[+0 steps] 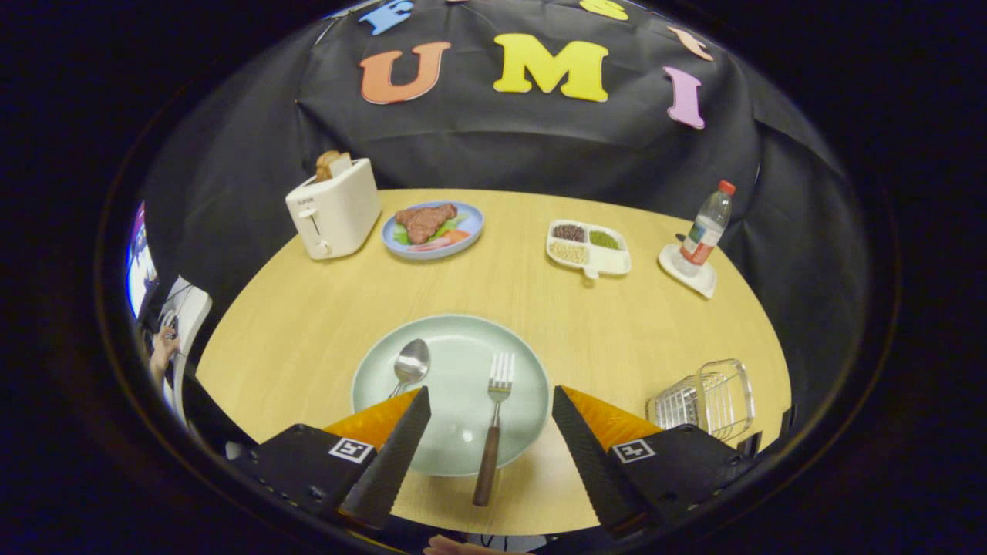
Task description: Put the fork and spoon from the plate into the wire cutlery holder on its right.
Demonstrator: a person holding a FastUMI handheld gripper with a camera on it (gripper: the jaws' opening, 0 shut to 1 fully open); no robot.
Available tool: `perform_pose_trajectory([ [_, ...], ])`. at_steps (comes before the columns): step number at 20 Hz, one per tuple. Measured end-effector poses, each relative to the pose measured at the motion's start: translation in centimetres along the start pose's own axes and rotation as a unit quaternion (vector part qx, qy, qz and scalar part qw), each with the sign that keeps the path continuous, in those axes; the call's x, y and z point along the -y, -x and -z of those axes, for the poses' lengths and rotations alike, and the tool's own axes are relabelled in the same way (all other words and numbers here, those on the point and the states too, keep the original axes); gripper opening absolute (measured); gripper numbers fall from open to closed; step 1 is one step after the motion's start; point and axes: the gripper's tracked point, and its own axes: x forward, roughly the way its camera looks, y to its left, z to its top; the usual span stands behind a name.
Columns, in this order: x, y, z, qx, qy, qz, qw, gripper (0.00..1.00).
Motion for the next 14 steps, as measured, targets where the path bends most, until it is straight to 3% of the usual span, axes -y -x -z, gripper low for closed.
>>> perform_pose_trajectory([
  [8, -0.3, -3.0, 2.5, -0.083, 0.023, 0.020, 0.996, 0.96],
  [14, -0.6, -4.5, 4.1, -0.124, 0.004, 0.015, 0.992, 0.85],
])
